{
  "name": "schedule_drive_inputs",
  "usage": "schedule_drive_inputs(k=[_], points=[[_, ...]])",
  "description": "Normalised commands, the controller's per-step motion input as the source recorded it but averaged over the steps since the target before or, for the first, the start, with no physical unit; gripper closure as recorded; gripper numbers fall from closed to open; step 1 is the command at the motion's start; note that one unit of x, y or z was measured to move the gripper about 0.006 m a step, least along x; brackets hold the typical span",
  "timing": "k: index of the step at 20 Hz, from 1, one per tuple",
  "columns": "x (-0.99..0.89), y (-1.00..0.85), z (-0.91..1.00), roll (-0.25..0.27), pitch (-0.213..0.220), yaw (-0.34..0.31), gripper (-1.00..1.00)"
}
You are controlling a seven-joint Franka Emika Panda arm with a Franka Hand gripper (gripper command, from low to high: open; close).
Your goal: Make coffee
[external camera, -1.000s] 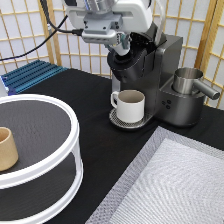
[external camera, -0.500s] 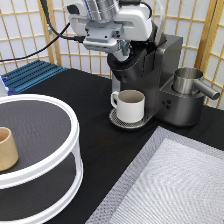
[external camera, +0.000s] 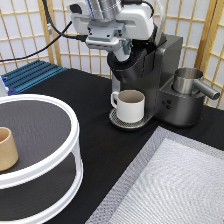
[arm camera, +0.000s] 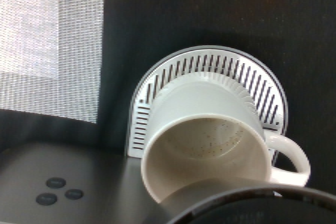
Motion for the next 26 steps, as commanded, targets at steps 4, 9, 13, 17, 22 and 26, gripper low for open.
schedule_drive_inputs(k=[4,9,13,17,22,26], points=[[0.00,0.08,0.31,-0.001,0.000,-0.030,1.00],[0.00,0.11,0.01,0.000,0.000,-0.022,1.00],[-0.02,0.12,-0.13,-0.010,0.000,-0.021,1.00],[-0.08,0.16,-0.10,-0.024,0.001,-0.018,1.00],[-0.02,0.19,-0.07,-0.030,0.000,-0.010,1.00],[0.02,0.26,-0.13,-0.039,0.000,0.000,1.00]])
